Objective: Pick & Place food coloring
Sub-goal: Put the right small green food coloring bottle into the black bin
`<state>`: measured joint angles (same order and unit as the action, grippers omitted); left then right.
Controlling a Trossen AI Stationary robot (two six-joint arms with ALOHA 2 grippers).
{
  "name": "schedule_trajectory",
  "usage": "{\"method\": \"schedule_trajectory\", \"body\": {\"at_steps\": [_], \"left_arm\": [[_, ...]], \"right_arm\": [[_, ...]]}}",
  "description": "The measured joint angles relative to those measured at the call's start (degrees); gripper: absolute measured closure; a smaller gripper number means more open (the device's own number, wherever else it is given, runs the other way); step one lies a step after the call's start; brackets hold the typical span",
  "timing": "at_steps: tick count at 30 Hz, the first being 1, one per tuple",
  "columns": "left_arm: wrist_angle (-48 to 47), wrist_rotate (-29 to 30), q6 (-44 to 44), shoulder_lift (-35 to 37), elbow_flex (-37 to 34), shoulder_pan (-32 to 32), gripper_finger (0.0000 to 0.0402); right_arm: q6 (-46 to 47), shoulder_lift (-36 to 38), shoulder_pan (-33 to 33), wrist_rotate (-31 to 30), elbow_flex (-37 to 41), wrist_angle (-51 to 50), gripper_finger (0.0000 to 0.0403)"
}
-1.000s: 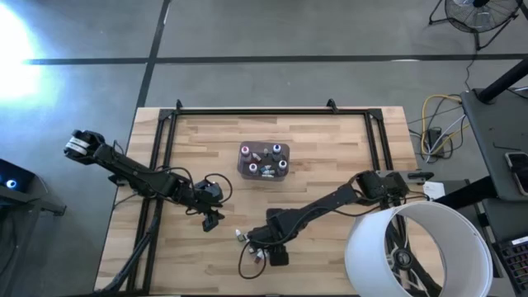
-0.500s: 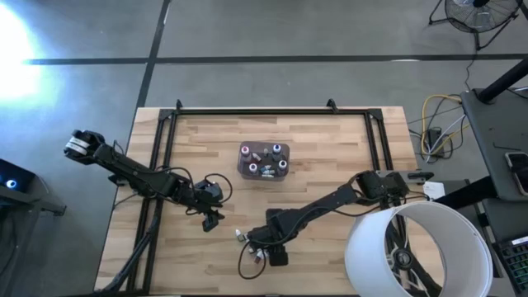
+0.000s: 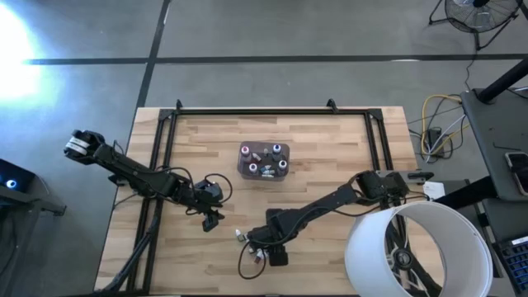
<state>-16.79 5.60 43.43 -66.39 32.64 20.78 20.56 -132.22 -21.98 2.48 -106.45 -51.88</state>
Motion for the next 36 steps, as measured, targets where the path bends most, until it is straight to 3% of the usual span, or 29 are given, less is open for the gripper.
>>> {"method": "schedule_trajectory", "body": {"at_steps": [36], "left_arm": [[0.0,0.0,-0.1,0.0,0.0,0.0,0.0195]], "right_arm": [[0.4,0.0,0.0,0.4,2.3,3.2,0.0184]]}}
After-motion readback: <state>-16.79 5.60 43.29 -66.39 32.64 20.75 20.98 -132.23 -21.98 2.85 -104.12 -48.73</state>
